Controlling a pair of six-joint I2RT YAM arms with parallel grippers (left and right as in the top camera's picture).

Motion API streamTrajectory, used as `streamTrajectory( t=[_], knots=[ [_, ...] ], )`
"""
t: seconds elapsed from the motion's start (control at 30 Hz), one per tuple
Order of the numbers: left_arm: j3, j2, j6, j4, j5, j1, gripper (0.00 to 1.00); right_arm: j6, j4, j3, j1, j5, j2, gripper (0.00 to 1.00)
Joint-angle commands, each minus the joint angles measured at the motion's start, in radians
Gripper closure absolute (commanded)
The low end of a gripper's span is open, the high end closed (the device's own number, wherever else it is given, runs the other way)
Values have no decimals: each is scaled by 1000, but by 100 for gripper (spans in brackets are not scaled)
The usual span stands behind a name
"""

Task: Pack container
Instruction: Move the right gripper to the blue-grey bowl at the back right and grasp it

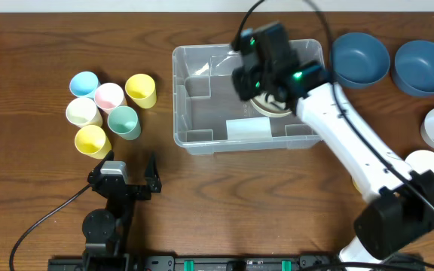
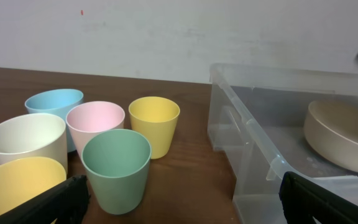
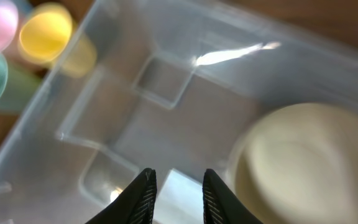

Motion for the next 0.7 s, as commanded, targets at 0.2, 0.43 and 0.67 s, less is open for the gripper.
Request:
streamTrajectory(
  t=[0.2,0.43,0.67],
  knots=[
    [-16,-6,17,-36,7,-2,2,224,-101,103,-322,344,-35,59],
    [-16,-6,17,-36,7,-2,2,343,-122,96,-612,250,-4,60],
    [-16,-6,17,-36,7,-2,2,351,-149,96,-805,231,83,60]
  ],
)
